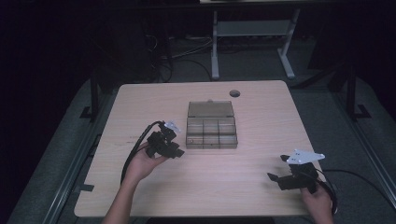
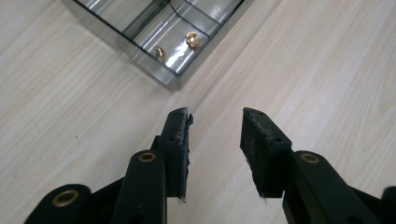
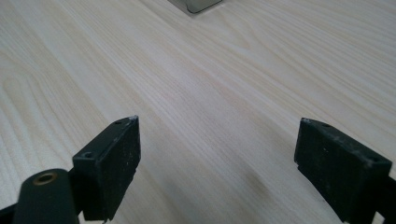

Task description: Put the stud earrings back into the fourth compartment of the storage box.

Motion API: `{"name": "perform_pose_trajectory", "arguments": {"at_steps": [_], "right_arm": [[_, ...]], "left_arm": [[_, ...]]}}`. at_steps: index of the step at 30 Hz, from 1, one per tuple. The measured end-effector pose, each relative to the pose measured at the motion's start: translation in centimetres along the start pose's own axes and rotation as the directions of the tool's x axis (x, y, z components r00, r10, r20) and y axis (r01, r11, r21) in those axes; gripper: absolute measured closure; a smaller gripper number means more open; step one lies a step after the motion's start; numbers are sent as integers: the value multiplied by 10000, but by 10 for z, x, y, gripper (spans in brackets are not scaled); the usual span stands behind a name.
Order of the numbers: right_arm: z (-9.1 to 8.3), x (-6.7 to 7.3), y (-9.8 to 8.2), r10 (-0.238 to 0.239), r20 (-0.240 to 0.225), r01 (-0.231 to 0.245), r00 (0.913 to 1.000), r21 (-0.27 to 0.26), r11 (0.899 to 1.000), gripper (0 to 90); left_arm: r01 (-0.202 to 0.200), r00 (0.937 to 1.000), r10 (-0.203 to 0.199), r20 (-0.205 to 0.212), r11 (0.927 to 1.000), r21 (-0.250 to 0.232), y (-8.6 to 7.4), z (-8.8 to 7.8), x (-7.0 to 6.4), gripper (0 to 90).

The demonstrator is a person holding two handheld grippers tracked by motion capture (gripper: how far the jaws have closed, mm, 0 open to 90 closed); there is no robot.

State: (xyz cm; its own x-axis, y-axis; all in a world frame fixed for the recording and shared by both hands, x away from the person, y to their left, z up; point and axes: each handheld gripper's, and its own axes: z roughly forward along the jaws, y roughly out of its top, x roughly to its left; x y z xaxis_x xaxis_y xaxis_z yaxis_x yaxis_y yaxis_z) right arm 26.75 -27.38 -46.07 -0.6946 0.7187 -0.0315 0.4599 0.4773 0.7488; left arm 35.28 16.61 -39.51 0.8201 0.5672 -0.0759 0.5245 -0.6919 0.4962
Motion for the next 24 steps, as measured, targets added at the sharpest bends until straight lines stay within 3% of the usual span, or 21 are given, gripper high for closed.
{"name": "perform_pose_trajectory", "arguments": {"at_steps": [6, 11, 15, 20, 24], "right_arm": [[0, 0, 0, 14, -40, -13, 10000, 29, 10000, 141], [0, 0, 0, -19, -33, 19, 10000, 55, 10000, 141], [0, 0, 0, -67, -80, 68, 9999, 74, 9999, 140], [0, 1, 0, -84, -130, 85, 9999, 108, 9999, 141], [0, 3, 0, -142, -211, 145, 9997, 120, 9998, 141]], "left_arm": [[165, 9995, -162, 254, 9998, -110, -18, 1, -3, 591], [132, 9998, -131, 139, 9999, -102, -30, -2, -5, 573], [242, 9997, -240, 38, 9991, -360, -42, -4, -11, 540], [493, 9987, -501, -133, 9973, -536, -57, -6, -18, 495], [849, 9964, -849, 39, 9943, -647, -74, -4, -25, 465]]}}
